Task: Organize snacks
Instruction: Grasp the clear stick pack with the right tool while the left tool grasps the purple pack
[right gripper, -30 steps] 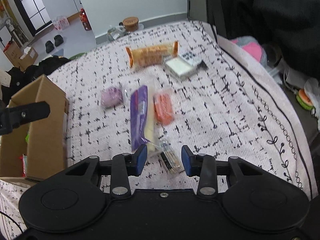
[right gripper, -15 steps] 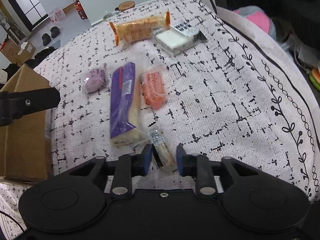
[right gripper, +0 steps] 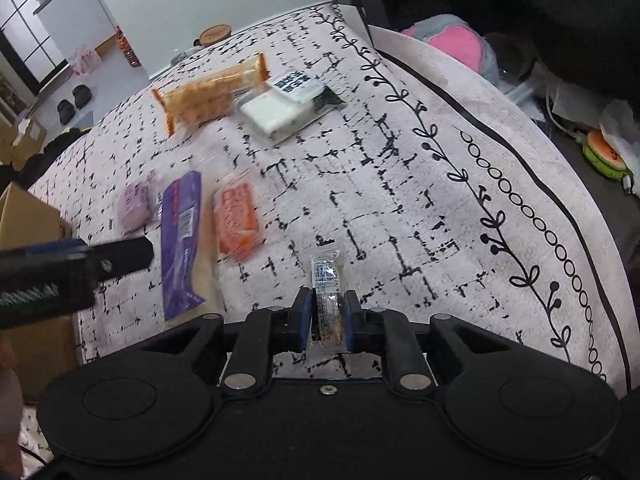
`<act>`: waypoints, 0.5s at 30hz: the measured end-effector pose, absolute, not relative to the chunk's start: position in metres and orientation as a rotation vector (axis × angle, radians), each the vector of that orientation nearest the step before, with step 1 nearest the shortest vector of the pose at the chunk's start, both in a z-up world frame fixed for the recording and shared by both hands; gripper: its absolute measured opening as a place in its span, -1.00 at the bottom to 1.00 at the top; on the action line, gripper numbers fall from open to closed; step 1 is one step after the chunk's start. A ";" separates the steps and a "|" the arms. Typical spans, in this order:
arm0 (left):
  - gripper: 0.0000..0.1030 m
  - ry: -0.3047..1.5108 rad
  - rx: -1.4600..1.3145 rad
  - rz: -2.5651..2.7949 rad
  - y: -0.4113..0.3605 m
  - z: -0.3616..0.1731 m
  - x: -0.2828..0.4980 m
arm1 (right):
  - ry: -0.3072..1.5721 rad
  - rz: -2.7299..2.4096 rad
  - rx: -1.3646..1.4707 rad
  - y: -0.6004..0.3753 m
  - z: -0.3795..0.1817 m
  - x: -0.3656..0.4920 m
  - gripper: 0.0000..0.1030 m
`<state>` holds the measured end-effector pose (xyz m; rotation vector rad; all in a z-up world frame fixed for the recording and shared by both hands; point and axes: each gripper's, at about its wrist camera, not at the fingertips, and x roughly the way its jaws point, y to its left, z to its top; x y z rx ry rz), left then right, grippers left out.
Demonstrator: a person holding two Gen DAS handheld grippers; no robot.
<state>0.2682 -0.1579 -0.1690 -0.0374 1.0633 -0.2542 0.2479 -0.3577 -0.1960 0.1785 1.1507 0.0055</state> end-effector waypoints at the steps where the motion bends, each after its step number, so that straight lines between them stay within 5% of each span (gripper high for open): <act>1: 0.56 1.070 -0.040 -0.252 -0.160 -0.172 0.270 | 1.151 0.003 0.186 -0.360 -0.197 0.248 -0.67; 9: 0.50 1.096 -0.046 -0.265 -0.173 -0.188 0.280 | 1.173 0.014 0.175 -0.356 -0.207 0.252 -0.57; 15: 0.27 1.148 -0.048 -0.274 -0.183 -0.204 0.287 | 1.180 0.033 0.158 -0.356 -0.208 0.255 -0.56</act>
